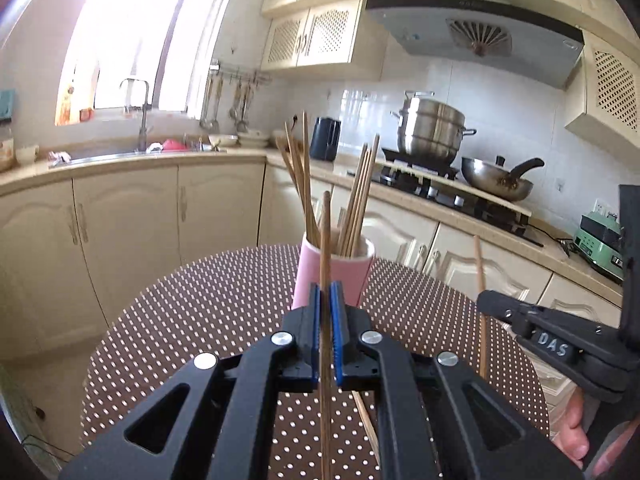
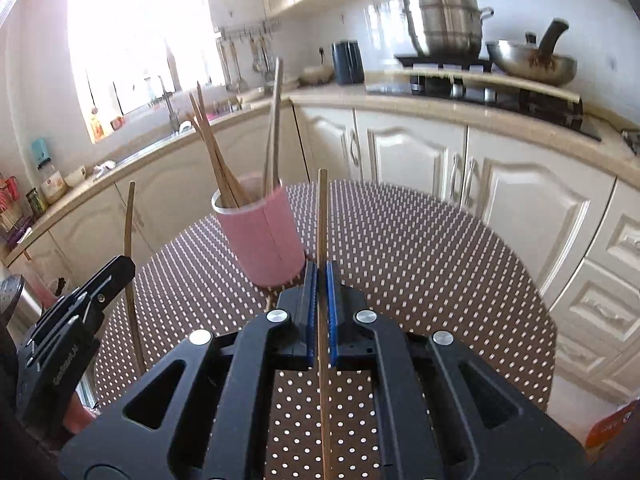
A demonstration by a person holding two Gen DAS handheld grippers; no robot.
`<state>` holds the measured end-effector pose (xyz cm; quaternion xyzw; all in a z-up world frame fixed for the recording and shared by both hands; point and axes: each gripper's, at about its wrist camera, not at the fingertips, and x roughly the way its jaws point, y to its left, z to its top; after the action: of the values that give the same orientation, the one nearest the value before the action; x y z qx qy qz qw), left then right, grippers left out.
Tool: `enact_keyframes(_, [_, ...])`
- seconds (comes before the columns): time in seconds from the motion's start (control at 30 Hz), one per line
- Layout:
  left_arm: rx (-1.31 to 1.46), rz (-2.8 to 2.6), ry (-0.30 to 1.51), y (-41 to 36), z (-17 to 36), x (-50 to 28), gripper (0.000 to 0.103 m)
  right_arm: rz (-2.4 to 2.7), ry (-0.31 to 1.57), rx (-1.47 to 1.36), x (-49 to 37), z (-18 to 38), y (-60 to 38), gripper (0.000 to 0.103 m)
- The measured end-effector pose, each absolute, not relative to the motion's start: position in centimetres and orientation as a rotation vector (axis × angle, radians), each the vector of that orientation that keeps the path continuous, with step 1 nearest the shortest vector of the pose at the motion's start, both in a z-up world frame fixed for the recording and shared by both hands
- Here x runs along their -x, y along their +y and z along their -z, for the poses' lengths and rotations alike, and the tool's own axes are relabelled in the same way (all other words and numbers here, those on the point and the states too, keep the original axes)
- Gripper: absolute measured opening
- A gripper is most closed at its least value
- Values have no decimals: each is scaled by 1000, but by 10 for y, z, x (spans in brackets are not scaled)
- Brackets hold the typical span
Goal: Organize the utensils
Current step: 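Raise the chopstick upright with both grippers over the pink cup, then lower the chopstick into the pink cup and open both grippers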
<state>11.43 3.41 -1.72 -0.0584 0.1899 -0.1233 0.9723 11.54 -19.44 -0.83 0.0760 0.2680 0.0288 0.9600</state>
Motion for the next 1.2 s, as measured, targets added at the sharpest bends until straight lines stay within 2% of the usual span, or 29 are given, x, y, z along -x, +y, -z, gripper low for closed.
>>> enact_keyframes(0.53, [82, 253, 249, 26, -33, -108, 6, -88, 373, -92, -106, -50, -185, 5])
enact_keyframes(1.2, [61, 250, 99, 8, -100, -139, 6, -142, 301, -142, -177, -103, -183, 5])
